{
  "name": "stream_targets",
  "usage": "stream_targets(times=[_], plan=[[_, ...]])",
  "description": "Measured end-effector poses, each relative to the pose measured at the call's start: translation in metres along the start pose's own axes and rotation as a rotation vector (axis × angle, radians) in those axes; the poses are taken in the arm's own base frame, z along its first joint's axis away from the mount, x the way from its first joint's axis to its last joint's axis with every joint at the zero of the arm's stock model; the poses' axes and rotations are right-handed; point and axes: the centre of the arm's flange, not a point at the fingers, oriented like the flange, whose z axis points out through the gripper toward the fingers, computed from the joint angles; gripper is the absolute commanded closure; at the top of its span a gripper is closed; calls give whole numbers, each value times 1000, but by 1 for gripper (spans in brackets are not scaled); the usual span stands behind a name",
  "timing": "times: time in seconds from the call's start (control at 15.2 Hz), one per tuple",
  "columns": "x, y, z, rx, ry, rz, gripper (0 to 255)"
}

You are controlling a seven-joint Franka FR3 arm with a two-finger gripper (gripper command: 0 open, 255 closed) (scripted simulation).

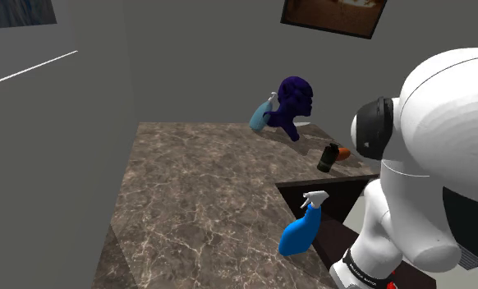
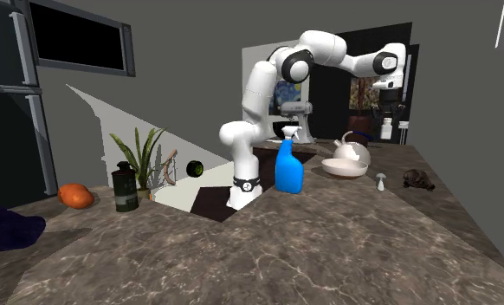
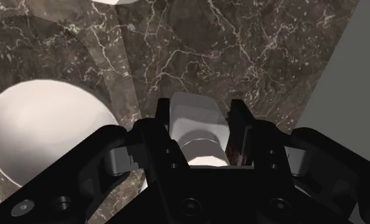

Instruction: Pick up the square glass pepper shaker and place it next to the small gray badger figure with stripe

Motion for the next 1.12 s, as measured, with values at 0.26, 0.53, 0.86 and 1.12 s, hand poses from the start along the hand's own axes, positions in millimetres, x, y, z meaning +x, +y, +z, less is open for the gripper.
stream_targets(times=[0.26, 0.53, 0.86, 1.12], plan=[[-35, -24, 5, 0, 3, 1, 255], [-37, -26, 26, -1, 5, 2, 255], [-35, -25, 52, -1, 5, 2, 255], [-33, -24, 73, -1, 5, 2, 255]])
